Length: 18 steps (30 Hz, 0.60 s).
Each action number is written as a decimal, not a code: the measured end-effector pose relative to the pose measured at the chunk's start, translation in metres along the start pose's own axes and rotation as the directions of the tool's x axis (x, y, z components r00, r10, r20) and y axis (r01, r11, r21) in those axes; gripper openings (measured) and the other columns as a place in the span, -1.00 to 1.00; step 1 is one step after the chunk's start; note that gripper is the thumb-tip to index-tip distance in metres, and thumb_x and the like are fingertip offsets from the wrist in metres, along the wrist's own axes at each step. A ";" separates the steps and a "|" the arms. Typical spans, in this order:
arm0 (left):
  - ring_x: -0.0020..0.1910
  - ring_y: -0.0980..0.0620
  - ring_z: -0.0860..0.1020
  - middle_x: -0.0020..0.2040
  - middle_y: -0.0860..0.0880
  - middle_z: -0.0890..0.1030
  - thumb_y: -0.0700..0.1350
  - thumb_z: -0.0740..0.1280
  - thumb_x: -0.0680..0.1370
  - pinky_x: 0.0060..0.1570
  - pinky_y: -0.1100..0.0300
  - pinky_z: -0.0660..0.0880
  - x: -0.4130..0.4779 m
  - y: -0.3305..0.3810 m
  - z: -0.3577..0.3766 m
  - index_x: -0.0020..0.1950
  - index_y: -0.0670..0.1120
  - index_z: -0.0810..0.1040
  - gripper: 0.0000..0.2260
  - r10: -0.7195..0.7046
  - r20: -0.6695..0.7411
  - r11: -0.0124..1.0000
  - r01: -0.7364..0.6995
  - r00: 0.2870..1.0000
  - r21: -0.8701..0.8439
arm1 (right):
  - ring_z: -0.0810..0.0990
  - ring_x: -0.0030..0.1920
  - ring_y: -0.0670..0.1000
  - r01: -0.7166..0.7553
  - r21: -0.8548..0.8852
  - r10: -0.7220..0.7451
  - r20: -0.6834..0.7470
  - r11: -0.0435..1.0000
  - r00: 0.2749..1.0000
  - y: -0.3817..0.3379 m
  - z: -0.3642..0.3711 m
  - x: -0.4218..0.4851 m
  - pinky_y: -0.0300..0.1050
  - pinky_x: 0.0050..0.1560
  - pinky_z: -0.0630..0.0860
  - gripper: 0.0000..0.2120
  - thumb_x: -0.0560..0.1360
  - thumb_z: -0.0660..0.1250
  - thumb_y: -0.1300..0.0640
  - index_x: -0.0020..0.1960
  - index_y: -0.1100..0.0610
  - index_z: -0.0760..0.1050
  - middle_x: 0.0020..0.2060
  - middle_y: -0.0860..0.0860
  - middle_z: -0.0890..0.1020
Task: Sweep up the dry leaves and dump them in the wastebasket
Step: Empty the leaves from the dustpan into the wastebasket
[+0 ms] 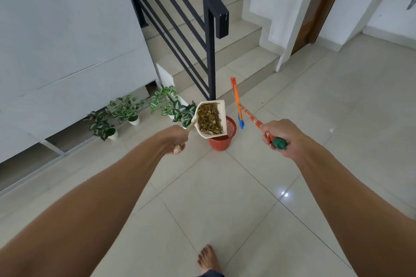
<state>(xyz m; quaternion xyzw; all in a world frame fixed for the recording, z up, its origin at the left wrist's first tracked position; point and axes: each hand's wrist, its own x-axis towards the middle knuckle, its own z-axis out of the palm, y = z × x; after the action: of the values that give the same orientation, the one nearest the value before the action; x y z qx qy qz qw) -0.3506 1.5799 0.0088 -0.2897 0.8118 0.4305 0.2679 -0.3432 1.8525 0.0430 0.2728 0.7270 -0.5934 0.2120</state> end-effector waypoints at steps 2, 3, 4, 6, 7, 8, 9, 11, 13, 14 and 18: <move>-0.43 0.05 0.36 -0.19 -0.16 0.41 -0.30 0.09 0.56 -0.57 0.30 0.25 0.006 0.003 0.015 0.09 -0.28 0.39 -0.84 0.019 -0.009 0.999 -0.019 1.000 0.045 | 0.43 -0.52 -0.09 -0.008 0.016 0.008 0.013 1.000 1.000 0.001 0.000 0.012 -0.32 -0.65 0.34 -0.92 0.58 0.27 0.21 -0.05 0.22 0.50 -0.32 0.09 0.49; -0.40 0.03 0.37 -0.17 -0.17 0.42 -0.30 0.09 0.55 -0.55 0.28 0.26 0.010 0.006 0.022 0.09 -0.29 0.39 -0.83 0.016 -0.023 0.999 -0.015 1.000 0.050 | 0.43 -0.52 -0.08 -0.010 0.018 0.010 0.020 1.000 1.000 0.000 0.000 0.017 -0.32 -0.64 0.34 -0.92 0.58 0.27 0.21 -0.02 0.23 0.50 -0.32 0.10 0.49; -0.37 0.02 0.38 -0.16 -0.17 0.42 -0.30 0.09 0.53 -0.52 0.26 0.27 0.011 0.009 0.029 0.07 -0.28 0.40 -0.83 0.016 -0.040 0.998 -0.014 0.999 0.060 | 0.43 -0.52 -0.07 -0.012 0.014 0.012 0.027 1.000 1.000 0.000 -0.001 0.021 -0.32 -0.64 0.33 -0.91 0.58 0.27 0.23 0.01 0.24 0.50 -0.33 0.11 0.49; -0.33 -0.02 0.41 -0.22 -0.17 0.43 -0.30 0.09 0.51 -0.46 0.24 0.30 0.010 0.017 0.043 0.00 -0.27 0.41 -0.86 0.033 -0.069 0.994 -0.025 0.997 0.110 | 0.42 -0.50 -0.05 -0.016 0.007 0.015 0.043 1.000 0.999 -0.001 -0.004 0.028 -0.32 -0.64 0.33 -0.88 0.56 0.25 0.28 0.06 0.27 0.50 -0.36 0.12 0.48; -0.33 -0.04 0.42 -0.27 -0.16 0.44 -0.29 0.09 0.50 -0.41 0.22 0.32 0.010 0.021 0.050 -0.03 -0.27 0.42 -0.86 0.046 -0.082 0.989 -0.034 0.996 0.145 | 0.42 -0.51 -0.05 -0.019 0.010 0.018 0.051 1.000 0.999 -0.001 -0.007 0.030 -0.33 -0.64 0.33 -0.86 0.55 0.24 0.30 0.09 0.28 0.50 -0.36 0.13 0.48; -0.34 -0.06 0.44 -0.30 -0.15 0.46 -0.29 0.10 0.49 -0.36 0.20 0.35 0.010 0.025 0.057 -0.04 -0.27 0.44 -0.84 0.057 -0.095 0.984 -0.040 0.994 0.174 | 0.41 -0.52 -0.04 -0.021 0.018 0.020 0.058 1.000 0.998 -0.001 -0.011 0.033 -0.34 -0.64 0.32 -0.84 0.55 0.23 0.32 0.10 0.29 0.49 -0.36 0.13 0.48; -0.34 -0.07 0.45 -0.32 -0.15 0.47 -0.28 0.11 0.48 -0.32 0.18 0.37 0.009 0.028 0.063 -0.05 -0.27 0.46 -0.83 0.062 -0.110 0.979 -0.039 0.992 0.198 | 0.41 -0.52 -0.04 -0.022 0.025 0.020 0.064 0.999 0.998 -0.001 -0.015 0.035 -0.35 -0.64 0.32 -0.84 0.55 0.23 0.32 0.11 0.30 0.49 -0.37 0.14 0.48; -0.34 -0.07 0.49 -0.35 -0.13 0.51 -0.27 0.12 0.48 -0.31 0.18 0.40 0.007 0.036 0.074 -0.14 -0.25 0.47 -0.86 0.077 -0.142 0.963 -0.037 0.987 0.265 | 0.41 -0.54 -0.05 -0.020 0.036 0.017 0.072 0.999 0.997 -0.003 -0.023 0.039 -0.33 -0.64 0.33 -0.85 0.56 0.24 0.29 0.10 0.29 0.49 -0.38 0.13 0.48; -0.33 -0.07 0.51 -0.37 -0.12 0.53 -0.26 0.14 0.47 -0.31 0.20 0.43 0.004 0.044 0.084 -0.23 -0.22 0.45 -0.87 0.089 -0.167 0.947 -0.031 0.982 0.320 | 0.41 -0.55 -0.06 -0.018 0.058 0.013 0.083 0.998 0.997 -0.004 -0.034 0.043 -0.31 -0.65 0.34 -0.87 0.56 0.24 0.29 0.07 0.29 0.49 -0.38 0.13 0.49; -0.33 -0.06 0.53 -0.36 -0.12 0.55 -0.26 0.15 0.46 -0.31 0.20 0.44 0.002 0.047 0.088 -0.22 -0.22 0.46 -0.87 0.096 -0.176 0.938 -0.030 0.980 0.344 | 0.42 -0.54 -0.06 -0.018 0.070 0.012 0.088 0.997 0.996 -0.005 -0.039 0.045 -0.30 -0.64 0.34 -0.87 0.55 0.24 0.30 0.07 0.29 0.49 -0.37 0.13 0.49; -0.39 0.00 0.55 -0.35 -0.11 0.62 -0.24 0.18 0.42 -0.40 0.24 0.42 -0.004 0.053 0.102 -0.05 -0.24 0.54 -0.80 0.116 -0.241 0.908 -0.005 0.963 0.418 | 0.42 -0.58 -0.09 -0.027 0.106 0.015 0.110 0.994 0.994 -0.004 -0.057 0.051 -0.32 -0.63 0.35 -0.82 0.52 0.23 0.34 0.10 0.29 0.49 -0.34 0.13 0.50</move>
<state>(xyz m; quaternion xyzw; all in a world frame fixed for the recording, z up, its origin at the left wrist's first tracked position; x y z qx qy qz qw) -0.3662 1.6924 -0.0098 -0.2548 0.9212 0.2152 0.2003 -0.3836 1.9154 0.0258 0.2583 0.6785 -0.6433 0.2428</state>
